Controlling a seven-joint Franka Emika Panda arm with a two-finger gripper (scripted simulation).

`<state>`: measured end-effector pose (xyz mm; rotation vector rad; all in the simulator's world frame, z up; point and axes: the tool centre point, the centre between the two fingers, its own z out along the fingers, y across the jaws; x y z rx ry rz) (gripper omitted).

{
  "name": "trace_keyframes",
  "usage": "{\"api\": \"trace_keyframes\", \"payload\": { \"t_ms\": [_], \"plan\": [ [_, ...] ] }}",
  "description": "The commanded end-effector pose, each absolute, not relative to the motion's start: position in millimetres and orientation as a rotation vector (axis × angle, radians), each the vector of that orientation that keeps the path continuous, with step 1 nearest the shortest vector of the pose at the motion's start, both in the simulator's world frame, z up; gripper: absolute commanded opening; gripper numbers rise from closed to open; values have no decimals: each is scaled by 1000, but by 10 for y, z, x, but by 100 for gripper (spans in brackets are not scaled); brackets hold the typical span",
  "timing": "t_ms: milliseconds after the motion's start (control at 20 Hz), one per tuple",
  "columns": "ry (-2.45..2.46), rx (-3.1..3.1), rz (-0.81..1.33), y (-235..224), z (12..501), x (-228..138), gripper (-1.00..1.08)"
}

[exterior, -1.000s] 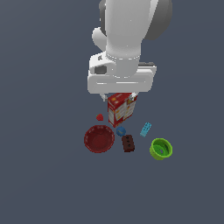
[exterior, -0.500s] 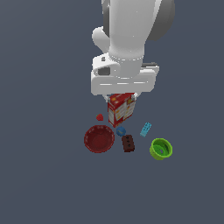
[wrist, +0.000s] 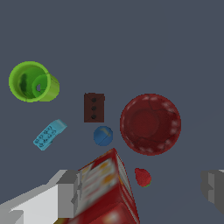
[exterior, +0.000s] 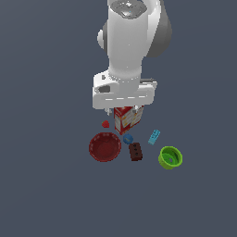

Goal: Pick up a designated object from a clutter of objects.

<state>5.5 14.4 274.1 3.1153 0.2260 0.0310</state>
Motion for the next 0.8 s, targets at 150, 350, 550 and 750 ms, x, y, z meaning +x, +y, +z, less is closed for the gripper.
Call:
{"api": "trace_keyframes", "payload": {
  "t_ms": [150, 350, 550, 750],
  "plan": [
    [257, 3122, 24, -42, 2313, -65, 100],
    [283, 3126, 20, -211, 1937, -220, 100],
    [307, 3128, 15, -376, 1578, -421, 100],
    [329, 3128, 11, -527, 1259, -651, 100]
  ]
}}
